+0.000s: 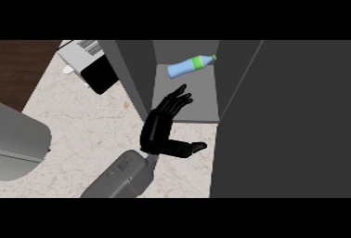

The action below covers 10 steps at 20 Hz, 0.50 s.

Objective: Pick up the bottled water, place it into the cabinet and close the cabinet

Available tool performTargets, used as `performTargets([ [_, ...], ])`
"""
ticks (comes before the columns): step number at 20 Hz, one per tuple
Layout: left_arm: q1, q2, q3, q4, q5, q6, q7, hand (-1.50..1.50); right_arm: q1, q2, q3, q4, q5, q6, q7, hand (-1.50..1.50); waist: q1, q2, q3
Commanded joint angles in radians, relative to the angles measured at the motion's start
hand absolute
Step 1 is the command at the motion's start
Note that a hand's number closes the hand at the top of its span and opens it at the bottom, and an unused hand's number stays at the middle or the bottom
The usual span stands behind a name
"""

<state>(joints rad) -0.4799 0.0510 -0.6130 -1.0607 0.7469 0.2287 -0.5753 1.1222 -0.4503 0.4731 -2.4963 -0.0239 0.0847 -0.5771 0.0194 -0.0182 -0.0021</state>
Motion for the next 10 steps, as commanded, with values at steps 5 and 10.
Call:
performTargets([
  [5, 0.382, 0.203, -0.067, -0.398, -0.023, 0.061, -0.019, -1.5, 0.026, -0.044, 0.015, -0.11, 0.099, -0.031, 0.028, -1.5, 0.026, 0.001, 0.001],
  [10, 0.529, 0.325, -0.058, -0.474, 0.004, -0.071, -0.082, -1.5, -0.033, -0.218, 0.025, -0.138, 0.175, 0.084, 0.069, 1.5, 0.041, 0.003, -0.004],
])
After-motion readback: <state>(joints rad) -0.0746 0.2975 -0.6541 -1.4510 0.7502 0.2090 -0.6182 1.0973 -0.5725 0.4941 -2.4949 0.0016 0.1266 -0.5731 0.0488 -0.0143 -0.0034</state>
